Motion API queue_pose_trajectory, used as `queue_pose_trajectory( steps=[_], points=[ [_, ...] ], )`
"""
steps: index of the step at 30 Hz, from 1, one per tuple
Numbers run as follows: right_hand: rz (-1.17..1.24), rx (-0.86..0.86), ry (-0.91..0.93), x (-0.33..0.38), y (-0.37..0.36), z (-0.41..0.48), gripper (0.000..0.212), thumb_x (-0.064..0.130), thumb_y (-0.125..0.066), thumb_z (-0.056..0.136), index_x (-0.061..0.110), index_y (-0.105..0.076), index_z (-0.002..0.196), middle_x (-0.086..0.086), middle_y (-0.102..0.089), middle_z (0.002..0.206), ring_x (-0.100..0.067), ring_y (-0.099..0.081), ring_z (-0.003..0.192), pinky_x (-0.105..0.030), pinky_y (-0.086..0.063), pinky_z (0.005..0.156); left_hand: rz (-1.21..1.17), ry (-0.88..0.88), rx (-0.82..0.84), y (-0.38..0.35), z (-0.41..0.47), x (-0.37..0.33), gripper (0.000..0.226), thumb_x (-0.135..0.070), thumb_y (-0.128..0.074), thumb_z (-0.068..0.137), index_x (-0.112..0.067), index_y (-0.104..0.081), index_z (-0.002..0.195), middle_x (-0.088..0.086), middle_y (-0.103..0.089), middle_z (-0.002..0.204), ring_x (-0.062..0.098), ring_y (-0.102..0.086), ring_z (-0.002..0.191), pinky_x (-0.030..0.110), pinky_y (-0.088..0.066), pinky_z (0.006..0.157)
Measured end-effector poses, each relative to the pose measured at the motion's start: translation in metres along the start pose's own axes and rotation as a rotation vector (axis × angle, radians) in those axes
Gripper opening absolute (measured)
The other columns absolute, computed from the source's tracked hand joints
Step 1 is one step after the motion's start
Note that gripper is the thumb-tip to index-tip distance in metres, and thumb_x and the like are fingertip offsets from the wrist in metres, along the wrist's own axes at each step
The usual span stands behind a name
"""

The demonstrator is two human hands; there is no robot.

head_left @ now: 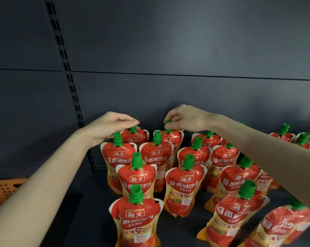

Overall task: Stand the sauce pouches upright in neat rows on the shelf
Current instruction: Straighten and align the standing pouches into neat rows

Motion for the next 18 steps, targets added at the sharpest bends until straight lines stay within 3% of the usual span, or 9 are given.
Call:
queue_pose_trajectory(
  steps=[5, 7, 11, 18],
  points=[
    [0.009, -0.114, 0.044, 0.0054, 0.0065, -0.0068, 0.024, 0.026, -0.061, 0.089, 0.015, -0.064, 0.110, 0.001, -0.070, 0.099, -0.004, -0.064, 0.083, -0.019, -0.049, 0.081, -0.030, -0.042, -0.076, 0.0065, -0.0028, 0.0018, 0.024, -0.024, -0.063, 0.085, -0.015, -0.068, 0.107, 0.001, -0.072, 0.102, 0.015, -0.067, 0.098, 0.032, -0.052, 0.088],
    [-0.011, -0.101, 0.042, 0.0057, 0.0057, -0.0076, 0.026, 0.026, -0.062, 0.089, 0.016, -0.063, 0.112, 0.000, -0.069, 0.102, -0.003, -0.063, 0.081, -0.014, -0.046, 0.076, -0.008, -0.052, -0.060, 0.0052, -0.0018, 0.0017, 0.023, -0.020, -0.063, 0.085, -0.013, -0.068, 0.106, 0.002, -0.073, 0.101, 0.015, -0.068, 0.097, 0.031, -0.053, 0.086],
    [-0.061, -0.093, 0.019, 0.0022, 0.0013, -0.0060, 0.026, 0.024, -0.060, 0.090, 0.016, -0.062, 0.115, -0.003, -0.067, 0.111, -0.009, -0.060, 0.089, -0.019, -0.044, 0.080, -0.041, -0.075, -0.052, 0.0023, 0.0005, 0.0016, 0.020, -0.012, -0.061, 0.087, -0.007, -0.067, 0.105, 0.007, -0.073, 0.100, 0.018, -0.068, 0.096, 0.025, -0.056, 0.078],
    [-0.011, -0.093, 0.018, 0.0024, 0.0028, -0.0050, 0.018, 0.018, -0.060, 0.090, 0.013, -0.064, 0.106, -0.006, -0.070, 0.100, -0.019, -0.067, 0.088, -0.026, -0.056, 0.078, -0.051, -0.087, -0.052, 0.0026, 0.0002, 0.0007, 0.019, -0.011, -0.059, 0.087, -0.007, -0.067, 0.104, 0.008, -0.073, 0.099, 0.018, -0.069, 0.094, 0.023, -0.057, 0.073]
  ],
)
Point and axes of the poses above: each hand's wrist, its own z-axis towards the middle knuckle, its own y-axis out of the back of the hand, x = y × z, the point moved 3 cm from there along z, towards the middle knuckle
